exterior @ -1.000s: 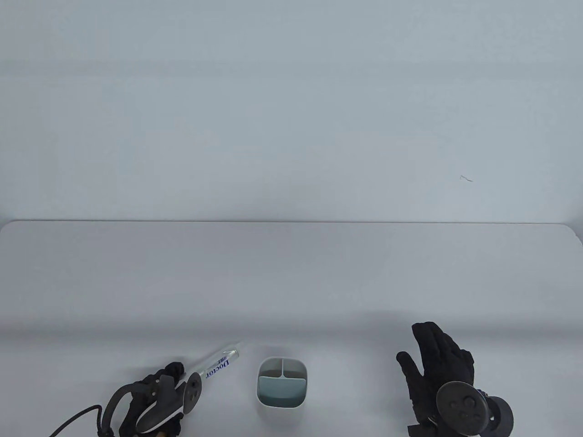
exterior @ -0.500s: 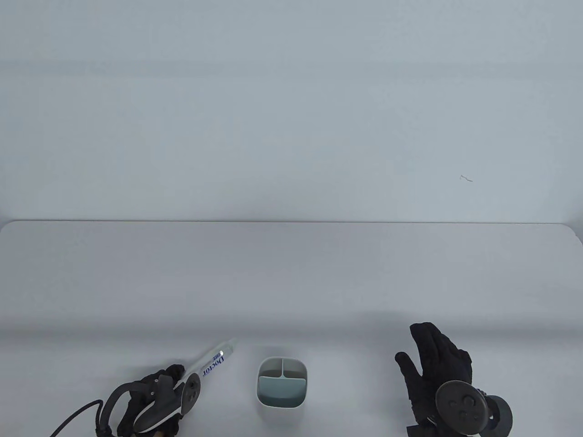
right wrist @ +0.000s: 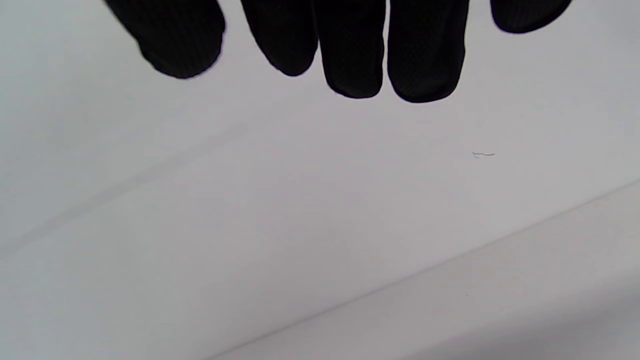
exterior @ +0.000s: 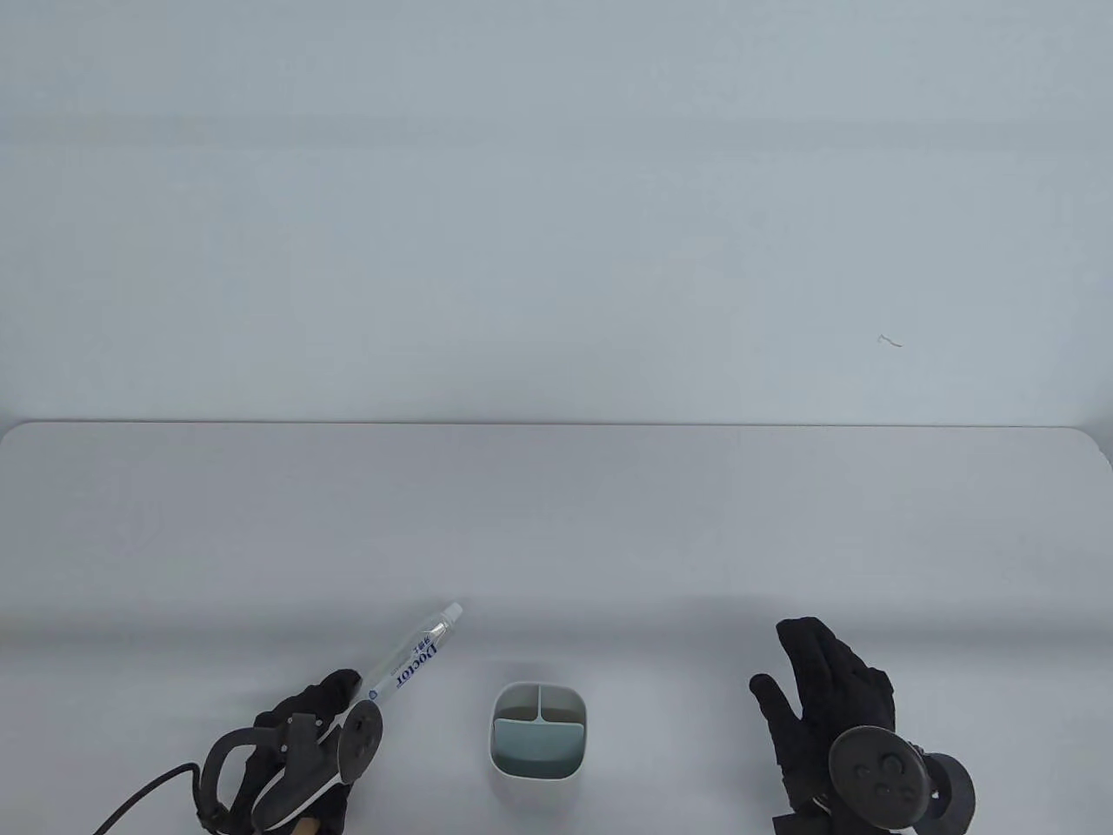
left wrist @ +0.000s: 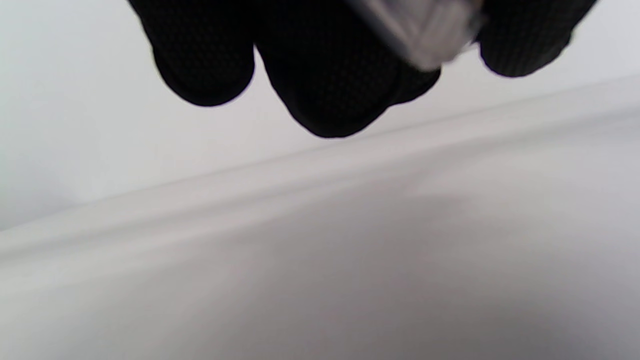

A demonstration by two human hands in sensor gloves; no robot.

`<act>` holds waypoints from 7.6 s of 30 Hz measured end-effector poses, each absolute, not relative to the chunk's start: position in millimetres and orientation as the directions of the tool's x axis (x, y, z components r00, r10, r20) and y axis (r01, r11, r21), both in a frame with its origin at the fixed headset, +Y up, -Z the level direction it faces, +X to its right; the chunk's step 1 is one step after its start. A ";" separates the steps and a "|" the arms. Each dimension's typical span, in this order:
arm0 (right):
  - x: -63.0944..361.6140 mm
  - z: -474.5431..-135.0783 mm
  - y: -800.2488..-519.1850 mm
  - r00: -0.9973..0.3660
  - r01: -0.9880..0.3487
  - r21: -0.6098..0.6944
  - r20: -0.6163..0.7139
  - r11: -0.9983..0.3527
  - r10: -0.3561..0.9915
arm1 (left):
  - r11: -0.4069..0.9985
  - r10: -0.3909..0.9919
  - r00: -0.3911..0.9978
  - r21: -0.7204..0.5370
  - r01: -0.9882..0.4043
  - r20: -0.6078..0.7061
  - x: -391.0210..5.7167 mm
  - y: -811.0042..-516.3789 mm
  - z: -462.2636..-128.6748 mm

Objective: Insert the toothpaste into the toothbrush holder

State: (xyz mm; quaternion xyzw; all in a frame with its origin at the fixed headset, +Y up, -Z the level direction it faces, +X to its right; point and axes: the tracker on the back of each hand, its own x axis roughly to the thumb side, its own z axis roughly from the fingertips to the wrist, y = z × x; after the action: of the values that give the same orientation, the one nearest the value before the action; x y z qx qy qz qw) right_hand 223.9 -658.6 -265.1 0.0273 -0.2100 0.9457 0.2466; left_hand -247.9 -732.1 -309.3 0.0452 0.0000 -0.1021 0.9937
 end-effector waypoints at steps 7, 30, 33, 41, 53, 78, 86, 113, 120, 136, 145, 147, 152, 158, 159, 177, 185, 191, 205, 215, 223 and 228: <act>217.9 -266.7 -661.0 -0.848 -0.530 -0.345 0.180 -0.775 0.499 | 0.974 -0.122 0.992 0.197 0.111 0.041 -235.8 -712.9 -302.0; 155.1 -279.2 -679.2 -0.636 -0.716 0.043 0.374 -0.697 0.676 | 0.875 -0.053 0.935 0.468 -0.125 0.350 -180.2 -663.2 -257.0; 146.8 -277.8 -680.4 -0.594 -0.735 0.082 0.400 -0.673 0.697 | 0.864 -0.069 0.915 0.481 -0.145 0.399 -169.8 -659.7 -250.0; 130.4 -277.8 -684.7 -0.541 -0.742 0.156 0.437 -0.653 0.719 | 0.862 -0.094 0.886 0.482 -0.156 0.454 -156.1 -659.8 -241.9; 120.5 -266.7 -675.7 -0.425 -0.772 0.188 0.557 -0.607 0.713 | 0.859 -0.162 0.839 0.493 -0.139 0.520 -136.4 -663.6 -231.0; 112.5 -260.2 -669.9 0.039 -0.891 0.418 0.461 -0.177 0.887 | 0.823 -0.265 0.719 0.540 -0.179 0.643 -125.4 -660.8 -220.0; 126.4 -261.3 -666.4 0.154 -0.909 0.415 0.405 -0.031 0.901 | 0.836 -0.226 0.741 0.517 -0.186 0.633 -134.8 -658.3 -225.7; 125.2 -285.7 -619.7 0.124 -0.931 0.365 0.398 -0.033 0.909 | 0.946 -0.233 0.916 0.296 0.135 0.327 -215.5 -676.9 -282.4; 96.2 -288.1 -622.4 0.160 -0.903 0.429 0.377 -0.018 0.912 | 0.945 -0.250 0.905 0.291 0.150 0.344 -211.4 -678.5 -282.1; 70.3 -287.0 -665.4 0.061 -0.890 0.446 0.329 -0.098 0.943 | 0.954 -0.237 0.904 0.261 0.148 0.355 -210.4 -682.3 -282.4; 65.0 -285.2 -680.4 -0.042 -0.877 0.441 0.332 -0.194 0.942 | 0.959 -0.256 0.893 0.215 0.186 0.370 -205.4 -691.8 -283.7; 65.4 -285.3 -682.3 -0.045 -0.876 0.441 0.329 -0.195 0.943 | 0.957 -0.263 0.890 0.214 0.193 0.372 -204.7 -692.7 -283.9; 64.6 -284.5 -682.6 -0.069 -0.883 0.419 0.333 -0.213 0.940 | 0.957 -0.264 0.891 0.214 0.195 0.368 -205.1 -692.6 -283.9; 63.6 -281.0 -679.4 -0.194 -0.872 0.347 0.404 -0.346 0.894 | 0.956 -0.274 0.888 0.204 0.210 0.370 -203.9 -694.6 -284.4; 63.8 -280.7 -679.0 -0.204 -0.873 0.335 0.408 -0.354 0.890 | 0.955 -0.278 0.886 0.202 0.215 0.370 -203.6 -695.0 -284.2; 71.4 -288.0 -685.7 -0.349 -0.856 0.225 0.415 -0.466 0.840 | 0.953 -0.287 0.882 0.201 0.225 0.374 -202.3 -696.5 -283.4; 79.2 -287.9 -683.0 -0.339 -0.869 0.203 0.418 -0.451 0.843 | 0.955 -0.283 0.882 0.198 0.221 0.377 -202.2 -697.2 -283.5; 76.5 -284.3 -678.8 -0.351 -0.856 0.208 0.438 -0.473 0.828 | 0.956 -0.279 0.883 0.202 0.215 0.377 -202.3 -697.2 -283.1; 105.1 -267.8 -642.3 -0.286 -0.935 0.014 0.558 -0.354 0.779 | 0.955 -0.271 0.887 0.223 0.198 0.375 -203.4 -693.5 -281.6; 167.8 -255.1 -627.6 -0.674 -0.722 -0.293 0.505 -0.627 0.539 | 0.953 -0.264 0.893 0.239 0.184 0.366 -205.5 -691.2 -280.9; 199.7 -273.0 -662.4 -0.942 -0.288 -0.331 0.268 -0.899 0.203 | 0.951 -0.272 0.892 0.240 0.193 0.362 -205.2 -691.8 -280.8; 205.9 -276.4 -683.4 -0.972 -0.189 -0.234 0.184 -0.954 0.147 | 0.953 -0.282 0.885 0.213 0.214 0.370 -203.3 -697.1 -283.0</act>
State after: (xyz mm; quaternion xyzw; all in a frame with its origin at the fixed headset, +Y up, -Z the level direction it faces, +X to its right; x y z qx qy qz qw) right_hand 205.9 -683.4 -276.4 0.0824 -0.1257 0.9849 0.0853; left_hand -203.3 -697.1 -283.0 0.0835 -0.2024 -0.1281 0.9673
